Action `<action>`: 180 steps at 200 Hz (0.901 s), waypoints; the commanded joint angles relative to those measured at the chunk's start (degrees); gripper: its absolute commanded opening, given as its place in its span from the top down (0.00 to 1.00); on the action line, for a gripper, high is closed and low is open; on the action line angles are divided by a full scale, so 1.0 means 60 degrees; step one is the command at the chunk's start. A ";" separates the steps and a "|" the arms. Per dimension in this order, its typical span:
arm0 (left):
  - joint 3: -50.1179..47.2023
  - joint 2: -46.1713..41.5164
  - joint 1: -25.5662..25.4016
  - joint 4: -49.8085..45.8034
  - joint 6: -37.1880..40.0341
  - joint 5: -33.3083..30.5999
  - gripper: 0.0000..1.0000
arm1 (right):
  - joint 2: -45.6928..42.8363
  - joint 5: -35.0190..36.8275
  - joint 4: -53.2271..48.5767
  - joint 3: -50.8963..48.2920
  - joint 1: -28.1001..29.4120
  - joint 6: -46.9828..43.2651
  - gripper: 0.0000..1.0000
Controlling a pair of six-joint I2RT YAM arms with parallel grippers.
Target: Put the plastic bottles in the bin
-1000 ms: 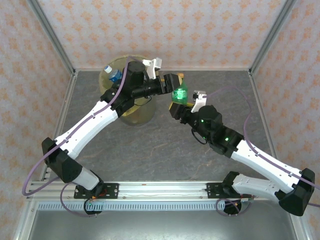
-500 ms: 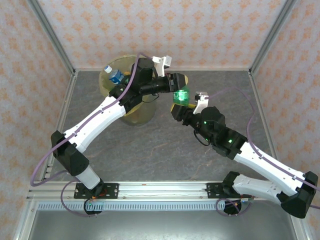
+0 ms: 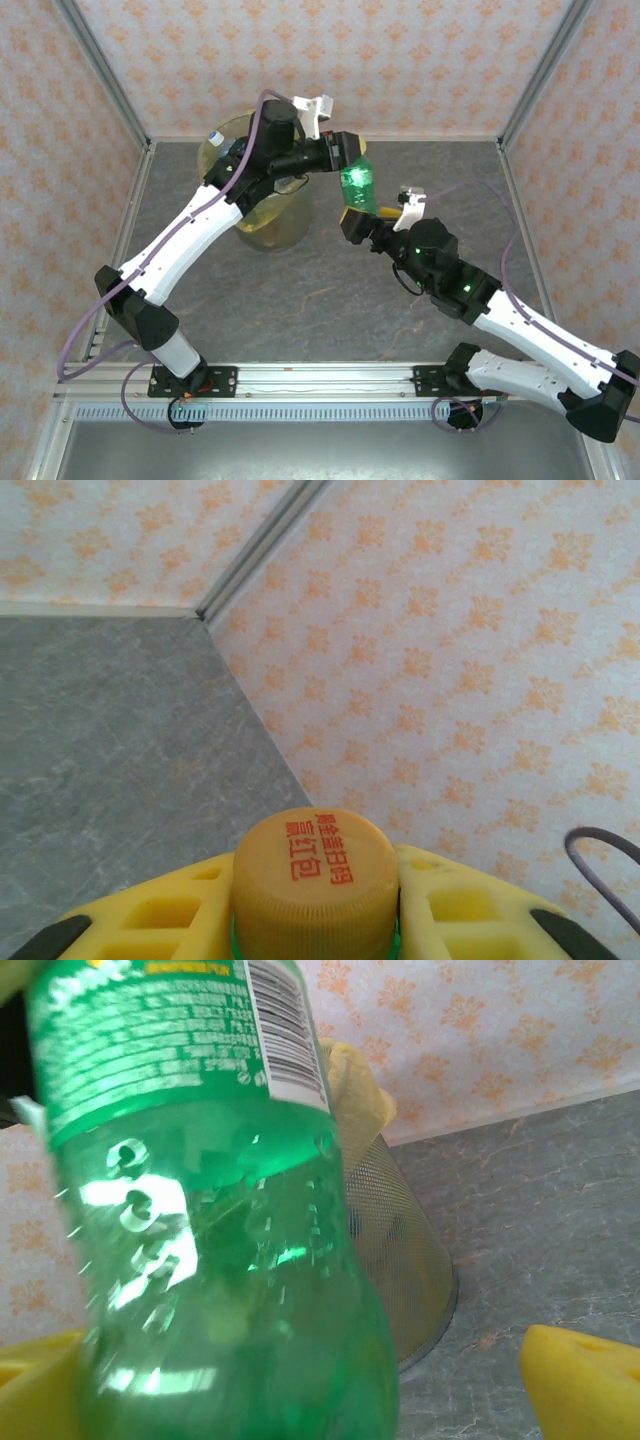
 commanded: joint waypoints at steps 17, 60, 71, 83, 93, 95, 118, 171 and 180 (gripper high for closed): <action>0.0704 -0.0184 0.1190 -0.1237 0.0770 -0.0254 0.67 | -0.0417 0.0641 0.0046 -0.0201 0.0048 0.0129 0.00; 0.1774 -0.0192 0.2131 -0.2850 0.1893 -0.1596 0.67 | -0.0416 0.0686 0.0002 -0.0156 0.0048 0.0061 0.00; 0.1723 -0.0313 0.2313 -0.2893 0.2018 -0.1925 0.67 | -0.0407 0.0704 -0.0006 -0.0135 0.0048 0.0049 0.00; 0.1773 -0.0337 0.2450 -0.3058 0.2186 -0.2380 0.67 | -0.0393 0.0709 -0.0003 -0.0113 0.0046 0.0027 0.00; 0.1888 -0.0309 0.2485 -0.3210 0.2385 -0.2944 0.67 | -0.0364 0.0709 -0.0009 -0.0093 0.0048 0.0006 0.01; 0.1922 -0.0297 0.2485 -0.3235 0.2441 -0.3065 0.67 | -0.0352 0.0709 -0.0001 -0.0091 0.0048 0.0000 0.00; 0.2282 -0.0047 0.2499 -0.3493 0.2925 -0.4100 0.67 | -0.0248 0.0671 -0.0066 -0.0011 0.0048 0.0001 0.00; 0.2708 0.0956 0.2514 -0.3737 0.3252 -0.4536 0.67 | -0.0097 0.0661 -0.0267 0.0147 0.0048 -0.0004 0.00; 0.2792 0.1149 0.2514 -0.3812 0.3234 -0.4476 0.67 | -0.0106 0.0685 -0.0321 0.0159 0.0045 0.0003 0.00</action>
